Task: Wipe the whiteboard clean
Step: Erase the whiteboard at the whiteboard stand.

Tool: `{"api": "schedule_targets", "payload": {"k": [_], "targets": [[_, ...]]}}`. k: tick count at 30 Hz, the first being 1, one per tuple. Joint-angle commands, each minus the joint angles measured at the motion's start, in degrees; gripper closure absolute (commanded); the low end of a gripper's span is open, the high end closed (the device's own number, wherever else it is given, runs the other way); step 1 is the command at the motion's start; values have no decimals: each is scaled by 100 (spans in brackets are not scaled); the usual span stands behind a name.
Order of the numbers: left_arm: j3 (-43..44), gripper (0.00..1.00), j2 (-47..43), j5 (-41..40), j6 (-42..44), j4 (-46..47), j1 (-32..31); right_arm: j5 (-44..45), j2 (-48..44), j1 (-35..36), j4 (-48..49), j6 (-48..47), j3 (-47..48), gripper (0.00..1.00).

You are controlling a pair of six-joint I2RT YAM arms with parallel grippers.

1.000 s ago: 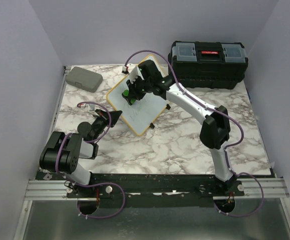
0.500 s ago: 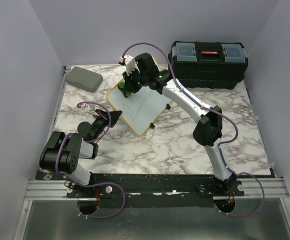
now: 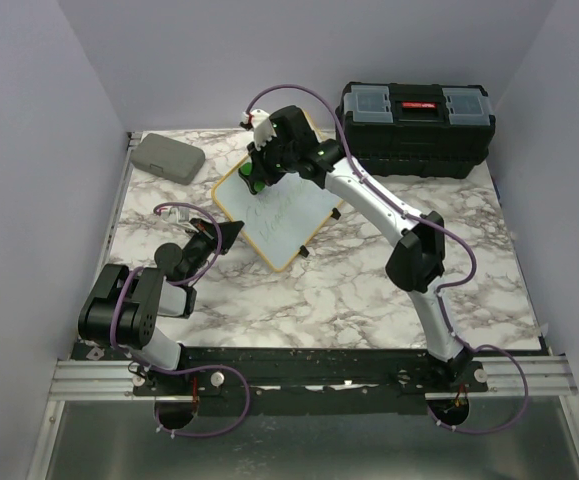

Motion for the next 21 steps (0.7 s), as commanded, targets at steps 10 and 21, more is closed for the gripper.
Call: {"api": "schedule_targets", "payload": {"k": [10,21], "targets": [[36,100,-33,479,383,-77,-119,-176,-7,-84,-313,-289,-228,99],[30,100,-3,479,377,-34,-115,-1274,4,39,-623,-755,-276,99]]}}
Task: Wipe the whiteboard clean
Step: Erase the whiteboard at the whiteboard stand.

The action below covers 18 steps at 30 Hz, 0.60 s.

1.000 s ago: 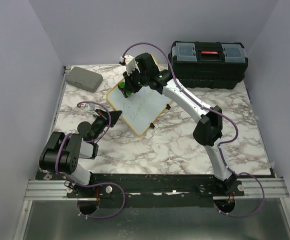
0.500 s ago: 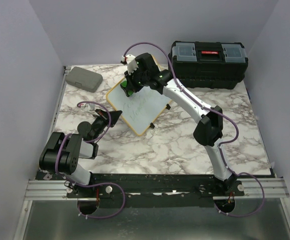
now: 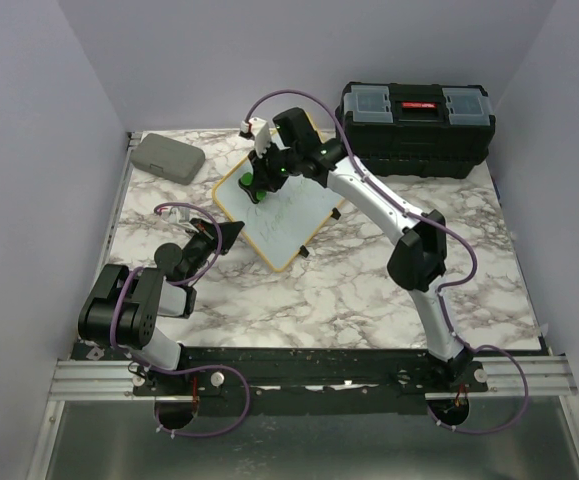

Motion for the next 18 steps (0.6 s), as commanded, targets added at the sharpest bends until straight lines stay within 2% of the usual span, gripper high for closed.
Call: {"api": "schedule_targets", "payload": {"k": [1,5,9,18], "targets": [[33,100,-3,438,342,-45,-112,-129,30,74,-253,-52,-199,99],[28,100,-2,442,340,-45,-112,926,-104,-38,349,501,-405,99],[19,100,-8,451,361,-62,-112,1426,54,-251,317,816,22,99],[1,100,-7,451,366,-47,-112,1239,334,-285,194,838,349,99]]}}
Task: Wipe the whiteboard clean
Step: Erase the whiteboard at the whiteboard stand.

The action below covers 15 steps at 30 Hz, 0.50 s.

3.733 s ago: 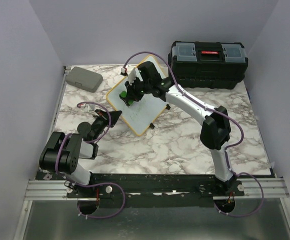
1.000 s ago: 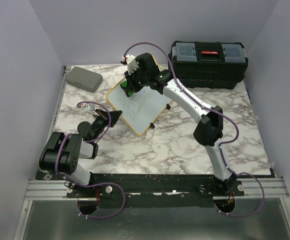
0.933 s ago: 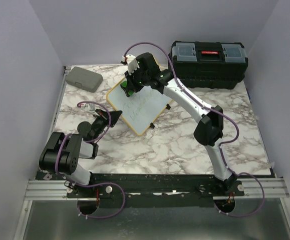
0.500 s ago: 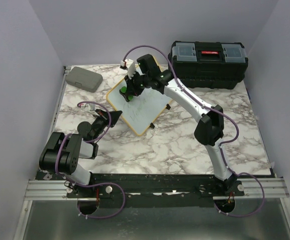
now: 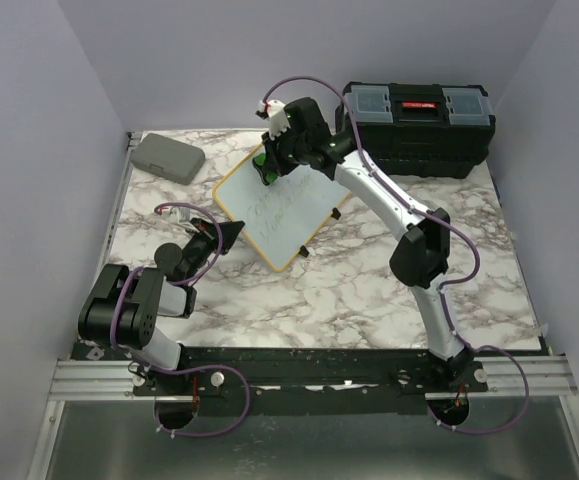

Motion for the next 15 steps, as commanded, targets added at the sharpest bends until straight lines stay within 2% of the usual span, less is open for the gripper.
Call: {"api": "schedule_targets", "payload": {"k": [1,5,15], "targets": [[1,100,-1,425,343,-82,-108,-8,322,-34,51,66,197,99],[-12,100,-33,427,354,-102,-108,-721,387,16,-23,-30,331,99],[-16,100,-93,425,403,-185,-108,-1339,91,340,-39,-538,-209,99]]}}
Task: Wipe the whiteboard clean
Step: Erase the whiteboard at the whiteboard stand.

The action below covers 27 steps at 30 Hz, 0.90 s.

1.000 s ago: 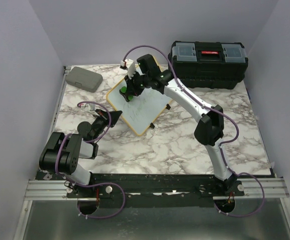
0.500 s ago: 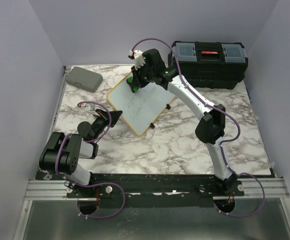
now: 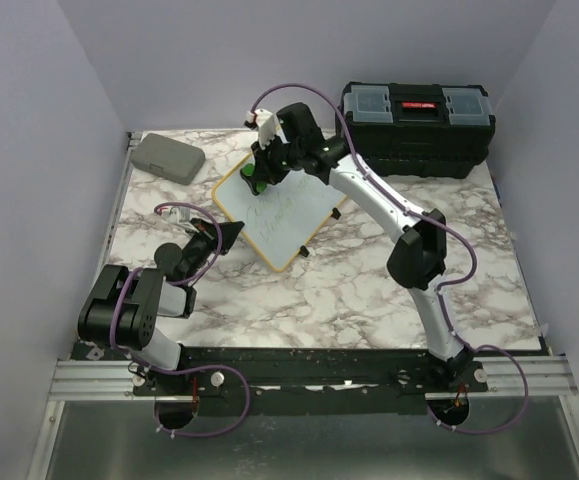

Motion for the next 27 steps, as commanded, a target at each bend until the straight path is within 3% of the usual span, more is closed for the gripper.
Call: {"api": "schedule_targets", "payload": {"k": [1,10,27], "targets": [[-16,100,-54,436,382,-118,-112,-515,-3,248,-111,-226,-266,100],[1,100,-26,453,370,-96,-112,517,-297,-68,33,65,-842,99],[19,100,-45,454,378,-135,-112,-6,-455,-86,-345,-71,-1160,99]]}}
